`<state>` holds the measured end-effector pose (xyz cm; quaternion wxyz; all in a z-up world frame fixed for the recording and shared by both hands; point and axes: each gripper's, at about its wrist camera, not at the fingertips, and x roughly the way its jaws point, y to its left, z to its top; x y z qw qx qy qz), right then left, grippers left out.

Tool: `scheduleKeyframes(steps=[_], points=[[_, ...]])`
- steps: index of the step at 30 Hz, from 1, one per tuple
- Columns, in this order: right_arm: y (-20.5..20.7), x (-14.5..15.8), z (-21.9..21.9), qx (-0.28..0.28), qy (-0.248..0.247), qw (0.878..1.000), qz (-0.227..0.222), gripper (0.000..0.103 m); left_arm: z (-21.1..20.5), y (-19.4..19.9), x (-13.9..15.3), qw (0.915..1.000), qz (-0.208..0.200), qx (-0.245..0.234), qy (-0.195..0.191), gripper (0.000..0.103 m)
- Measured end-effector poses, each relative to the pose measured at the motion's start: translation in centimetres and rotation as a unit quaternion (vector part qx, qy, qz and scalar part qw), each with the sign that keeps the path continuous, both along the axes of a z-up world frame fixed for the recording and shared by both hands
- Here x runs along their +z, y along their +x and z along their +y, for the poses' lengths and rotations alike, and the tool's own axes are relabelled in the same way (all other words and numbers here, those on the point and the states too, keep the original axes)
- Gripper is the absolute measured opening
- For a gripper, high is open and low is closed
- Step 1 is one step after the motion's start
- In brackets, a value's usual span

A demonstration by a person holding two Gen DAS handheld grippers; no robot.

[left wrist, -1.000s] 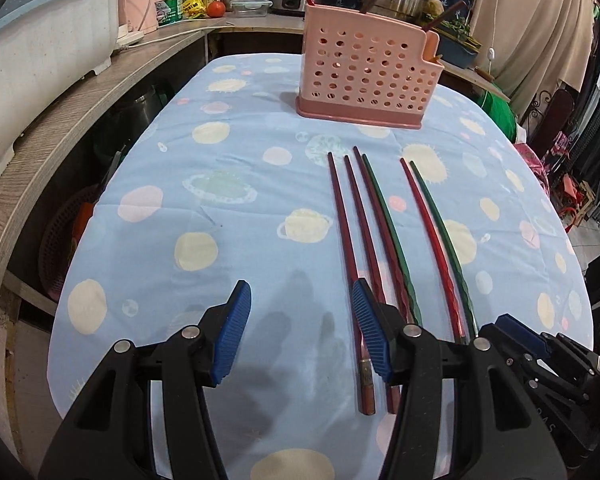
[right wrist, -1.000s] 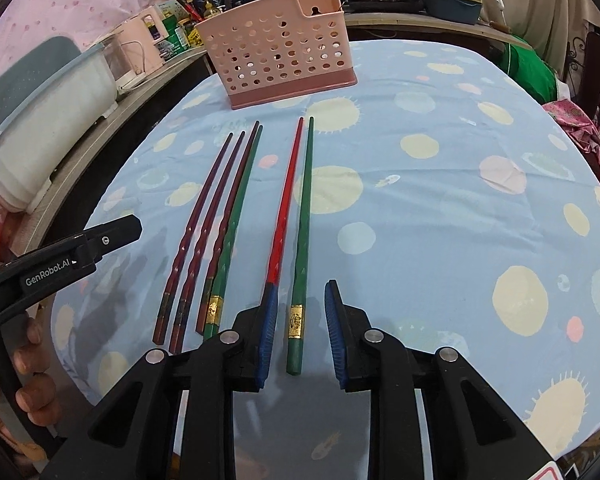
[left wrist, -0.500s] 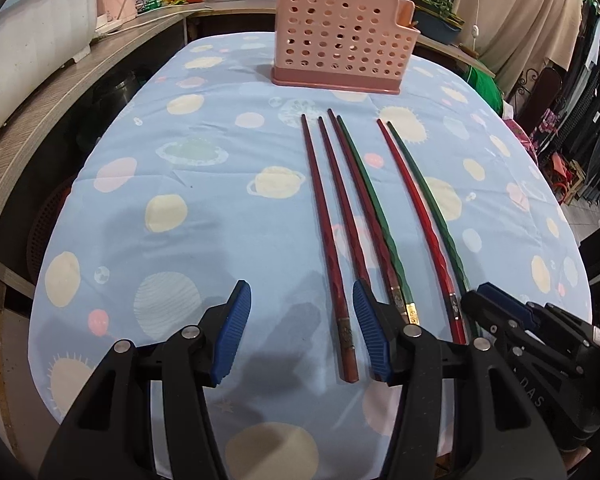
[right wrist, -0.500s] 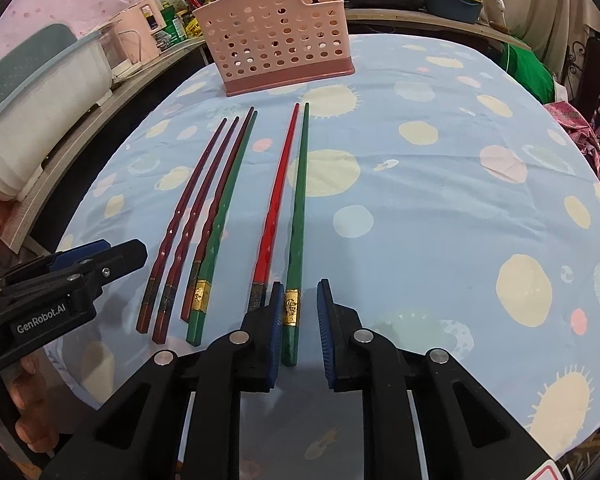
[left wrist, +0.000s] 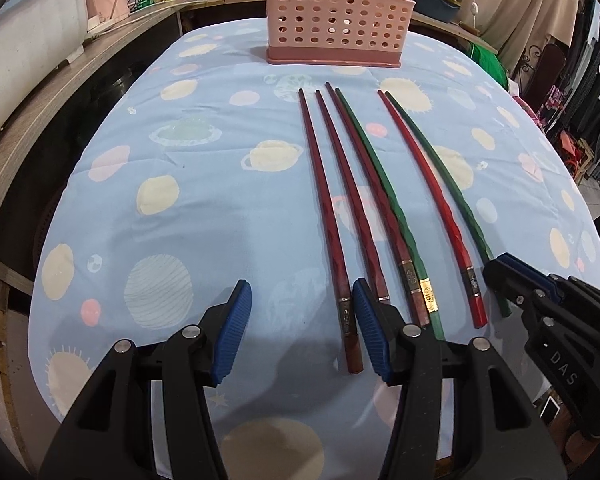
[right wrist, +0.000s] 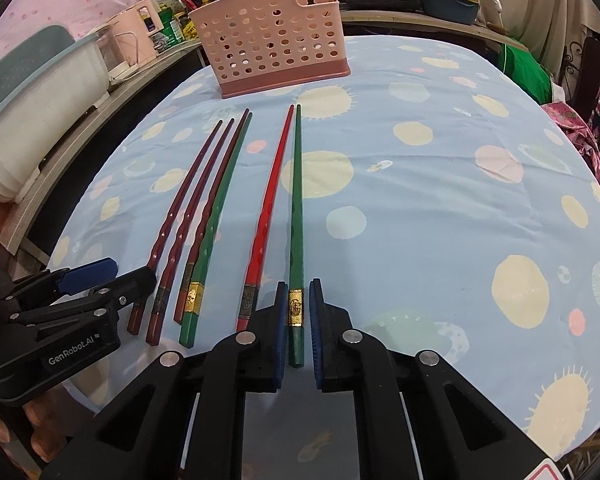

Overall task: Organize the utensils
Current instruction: 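Grasp a green chopstick with the right tool while the left tool grasps a dark-red chopstick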

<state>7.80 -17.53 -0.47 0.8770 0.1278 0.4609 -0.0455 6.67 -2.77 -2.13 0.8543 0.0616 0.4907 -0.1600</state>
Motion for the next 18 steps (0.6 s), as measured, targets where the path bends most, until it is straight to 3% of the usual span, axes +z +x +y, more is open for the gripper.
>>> scheduleKeyframes(steps=[3, 7, 8, 18], points=[[0.0, 0.0, -0.1, 0.0, 0.003, 1.0, -0.002, 0.009, 0.2, 0.0, 0.0, 1.0, -0.004, 0.005, 0.006, 0.039], [-0.1, 0.0, -0.1, -0.001, 0.003, 1.0, -0.003, 0.008, 0.9, 0.1, 0.1, 0.9999, -0.004, 0.013, 0.001, 0.01], [-0.1, 0.0, -0.1, -0.001, 0.002, 1.0, -0.003, 0.007, 1.0, 0.2, 0.1, 0.9999, -0.003, 0.013, 0.0, 0.008], [-0.2, 0.2, -0.4, -0.007, 0.006, 1.0, -0.006, 0.007, 1.1, 0.2, 0.2, 1.0, 0.002, 0.007, -0.006, 0.007]])
